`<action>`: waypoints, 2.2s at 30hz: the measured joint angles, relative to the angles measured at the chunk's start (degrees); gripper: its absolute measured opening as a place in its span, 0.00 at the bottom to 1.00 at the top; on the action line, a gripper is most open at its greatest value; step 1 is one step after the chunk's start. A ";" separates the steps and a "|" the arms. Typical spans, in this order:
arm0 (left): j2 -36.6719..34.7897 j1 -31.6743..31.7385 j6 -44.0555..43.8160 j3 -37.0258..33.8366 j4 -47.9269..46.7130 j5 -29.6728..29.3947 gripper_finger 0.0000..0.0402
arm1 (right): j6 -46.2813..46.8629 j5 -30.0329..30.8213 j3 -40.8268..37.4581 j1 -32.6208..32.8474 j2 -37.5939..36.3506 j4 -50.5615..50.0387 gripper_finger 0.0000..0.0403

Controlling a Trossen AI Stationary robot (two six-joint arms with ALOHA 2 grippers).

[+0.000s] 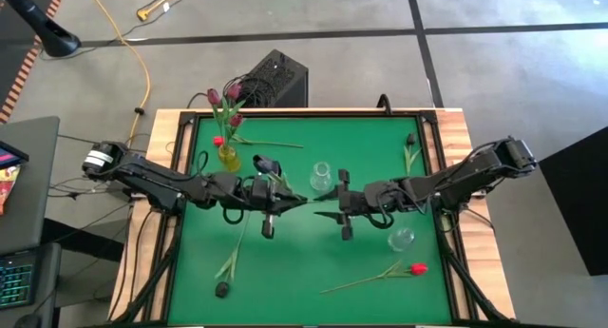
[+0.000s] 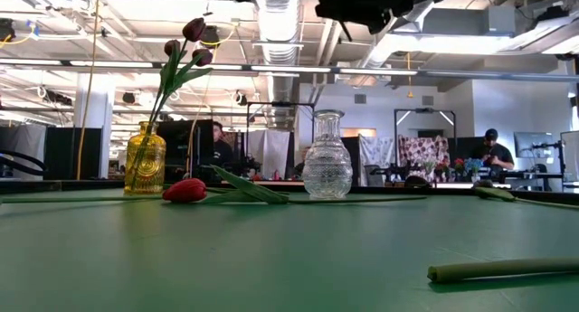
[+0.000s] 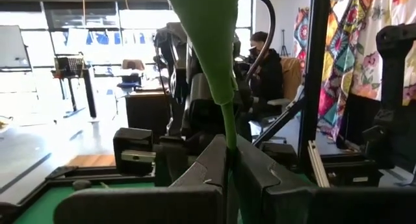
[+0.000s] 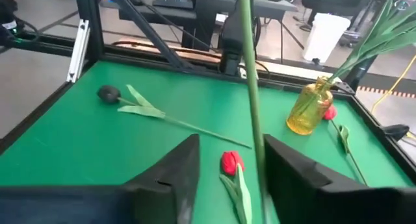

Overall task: Sort flowers into vase by color
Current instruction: Put the bottom middle black flower into the left transparent vase

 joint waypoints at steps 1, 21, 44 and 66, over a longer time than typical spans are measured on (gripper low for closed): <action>-0.03 0.00 0.28 0.00 -0.08 -0.27 0.00 | 0.15 0.08 0.00 0.00 0.00 -0.21 0.38; -0.28 -1.69 8.98 0.00 1.52 -17.44 0.00 | 15.28 0.48 0.02 -1.16 -0.08 0.89 0.13; -0.15 -2.38 14.43 -0.02 1.92 -23.42 0.00 | 14.20 -1.53 0.11 -1.03 -0.13 0.37 0.15; 0.31 3.47 7.29 7.88 -18.64 -21.05 0.00 | 13.59 2.32 0.00 -1.51 -9.77 -28.67 0.55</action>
